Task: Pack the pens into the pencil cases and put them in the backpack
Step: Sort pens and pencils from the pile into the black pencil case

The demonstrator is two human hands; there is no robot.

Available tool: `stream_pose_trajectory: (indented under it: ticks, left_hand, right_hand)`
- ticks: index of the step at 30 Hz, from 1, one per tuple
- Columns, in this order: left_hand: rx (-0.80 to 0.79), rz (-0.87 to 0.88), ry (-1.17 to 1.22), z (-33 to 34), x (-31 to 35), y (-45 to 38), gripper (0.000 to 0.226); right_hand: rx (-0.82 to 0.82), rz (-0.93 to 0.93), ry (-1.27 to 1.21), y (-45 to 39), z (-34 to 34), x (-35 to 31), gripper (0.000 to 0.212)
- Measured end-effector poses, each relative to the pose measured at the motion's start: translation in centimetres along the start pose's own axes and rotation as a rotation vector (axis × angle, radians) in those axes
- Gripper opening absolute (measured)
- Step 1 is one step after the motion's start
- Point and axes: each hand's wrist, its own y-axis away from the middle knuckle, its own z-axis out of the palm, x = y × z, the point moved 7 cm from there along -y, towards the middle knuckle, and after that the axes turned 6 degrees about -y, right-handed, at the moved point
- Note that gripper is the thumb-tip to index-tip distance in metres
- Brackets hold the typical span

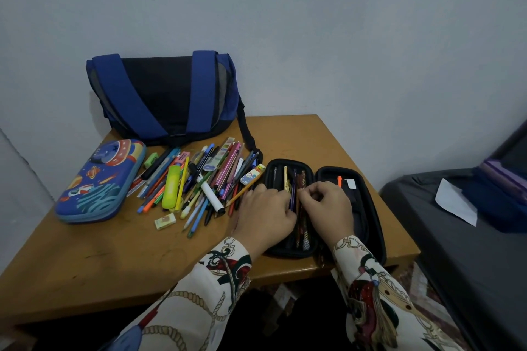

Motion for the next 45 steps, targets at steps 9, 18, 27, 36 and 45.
stream_pose_trajectory:
  ticks: [9,18,27,36,45]
  left_hand:
    - [0.048,-0.035,0.116,0.7,-0.9,0.0,0.009]
    - [0.01,0.108,0.01,0.9,0.4,-0.1,0.043]
    - [-0.029,-0.012,-0.186,0.8,0.1,-0.4,0.043]
    - [-0.056,0.078,-0.113,1.0,0.3,-0.3,0.043]
    - [0.344,-0.205,0.057,-2.7,-3.3,0.3,0.027]
  right_hand:
    - [0.012,-0.004,-0.01,0.3,-0.3,-0.3,0.024]
    - [0.002,0.003,0.002,0.2,-0.1,-0.2,0.023]
    - [0.004,0.011,0.008,0.2,-0.1,-0.1,0.023]
    - [0.005,0.001,-0.001,0.2,-0.2,-0.2,0.023]
    - [-0.011,0.023,-0.008,0.1,0.0,0.1,0.025]
